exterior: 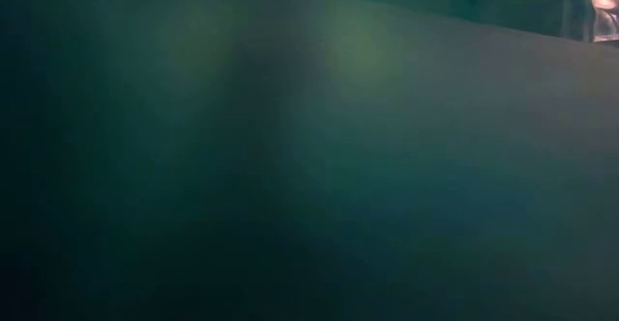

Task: Pick & Place food coloring
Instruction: Put the small pink food coloring bottle into the blue bin

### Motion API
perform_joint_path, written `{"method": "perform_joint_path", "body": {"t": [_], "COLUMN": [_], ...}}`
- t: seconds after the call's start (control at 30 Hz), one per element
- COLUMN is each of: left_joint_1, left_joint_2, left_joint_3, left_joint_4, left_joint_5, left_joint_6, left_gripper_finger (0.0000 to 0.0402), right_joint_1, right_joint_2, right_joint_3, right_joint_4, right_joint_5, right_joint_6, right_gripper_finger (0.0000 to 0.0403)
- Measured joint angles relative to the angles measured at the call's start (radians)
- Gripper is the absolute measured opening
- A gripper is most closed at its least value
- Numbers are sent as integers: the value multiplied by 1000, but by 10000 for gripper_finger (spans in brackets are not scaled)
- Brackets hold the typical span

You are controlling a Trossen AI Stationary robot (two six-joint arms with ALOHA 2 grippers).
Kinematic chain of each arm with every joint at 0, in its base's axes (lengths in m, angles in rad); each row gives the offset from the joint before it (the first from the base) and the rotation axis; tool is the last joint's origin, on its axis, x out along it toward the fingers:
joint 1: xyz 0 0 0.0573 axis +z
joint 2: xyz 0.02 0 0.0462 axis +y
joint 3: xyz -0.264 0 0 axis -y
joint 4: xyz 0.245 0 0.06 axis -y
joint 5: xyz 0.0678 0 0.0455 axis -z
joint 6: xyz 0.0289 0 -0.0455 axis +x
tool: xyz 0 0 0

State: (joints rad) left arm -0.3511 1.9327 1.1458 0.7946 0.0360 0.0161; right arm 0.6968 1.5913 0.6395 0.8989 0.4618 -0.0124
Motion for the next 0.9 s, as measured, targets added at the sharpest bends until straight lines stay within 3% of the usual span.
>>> {"method": "perform_joint_path", "body": {"t": [0.33,0.53,0.67,0.77,0.9], "left_joint_1": [0,-2,0,2,10], "left_joint_2": [0,0,-1,-21,-90], "left_joint_3": [0,0,0,-1,-4], "left_joint_4": [-3,-8,-10,-73,-262], "left_joint_5": [0,3,57,105,94], "left_joint_6": [-28,-32,6,4,-2], "left_gripper_finger": [95,138,168,182,189], "right_joint_1": [0,0,0,0,0], "right_joint_2": [0,0,0,0,0], "right_joint_3": [0,0,0,0,1], "right_joint_4": [-4,-4,-6,-25,-53], "right_joint_5": [-1,0,-1,-5,-2], "right_joint_6": [4,8,8,12,37], "right_gripper_finger": [91,91,91,91,91]}}
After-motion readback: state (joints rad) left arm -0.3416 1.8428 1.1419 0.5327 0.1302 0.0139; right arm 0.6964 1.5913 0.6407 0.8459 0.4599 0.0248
